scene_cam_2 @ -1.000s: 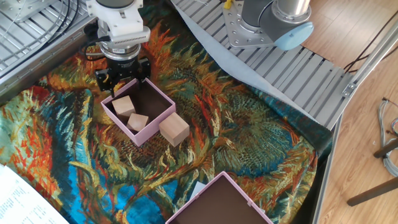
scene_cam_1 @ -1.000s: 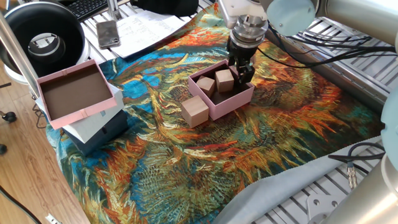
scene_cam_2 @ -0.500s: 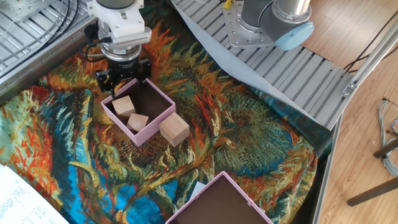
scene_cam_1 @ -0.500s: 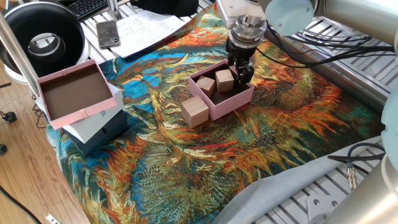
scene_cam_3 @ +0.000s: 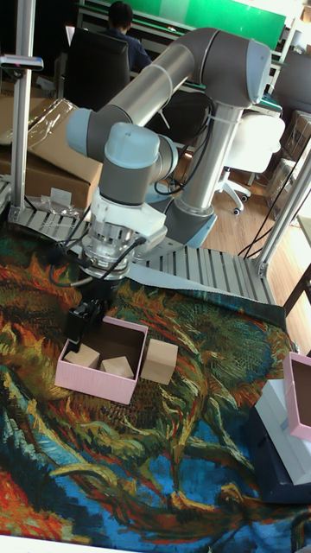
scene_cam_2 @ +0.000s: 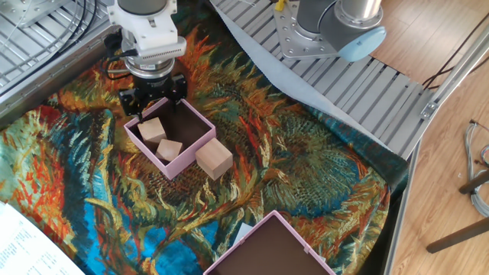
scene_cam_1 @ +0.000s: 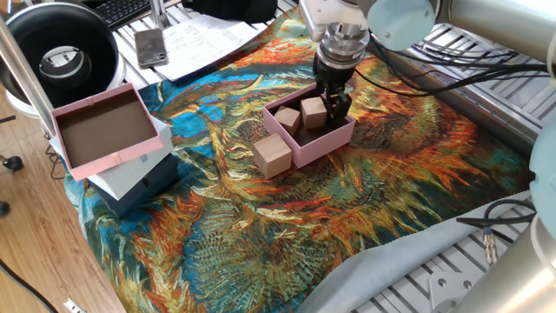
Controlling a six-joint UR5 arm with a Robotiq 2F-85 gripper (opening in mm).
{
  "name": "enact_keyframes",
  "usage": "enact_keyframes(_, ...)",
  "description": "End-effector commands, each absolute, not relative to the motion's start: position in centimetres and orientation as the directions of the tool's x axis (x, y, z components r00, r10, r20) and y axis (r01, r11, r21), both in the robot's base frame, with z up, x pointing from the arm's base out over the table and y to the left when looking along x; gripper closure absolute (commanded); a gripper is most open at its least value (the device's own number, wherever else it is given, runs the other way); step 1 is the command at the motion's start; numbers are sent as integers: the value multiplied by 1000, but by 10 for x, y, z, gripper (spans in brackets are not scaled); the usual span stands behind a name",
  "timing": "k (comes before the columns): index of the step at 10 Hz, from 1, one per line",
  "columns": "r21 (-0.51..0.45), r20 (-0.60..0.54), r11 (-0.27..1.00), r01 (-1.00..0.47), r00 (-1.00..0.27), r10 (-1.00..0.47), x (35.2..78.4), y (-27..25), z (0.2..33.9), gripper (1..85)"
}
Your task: Take everything out of the gift box
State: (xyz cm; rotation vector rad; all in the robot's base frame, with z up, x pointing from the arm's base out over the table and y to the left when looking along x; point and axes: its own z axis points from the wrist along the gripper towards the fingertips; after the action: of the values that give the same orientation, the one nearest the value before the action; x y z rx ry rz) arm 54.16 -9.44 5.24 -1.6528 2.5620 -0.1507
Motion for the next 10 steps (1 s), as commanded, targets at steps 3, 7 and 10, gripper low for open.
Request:
enact_keyframes(3, -167, -46, 420, -892, -419, -907, 560, -93, 41, 143)
enact_keyframes(7, -176, -66, 422, -889, -417, -906, 566, -96, 29, 133)
enact_keyframes(10, -161, -90, 438, -885, -428, -899, 568, -89, 18, 90)
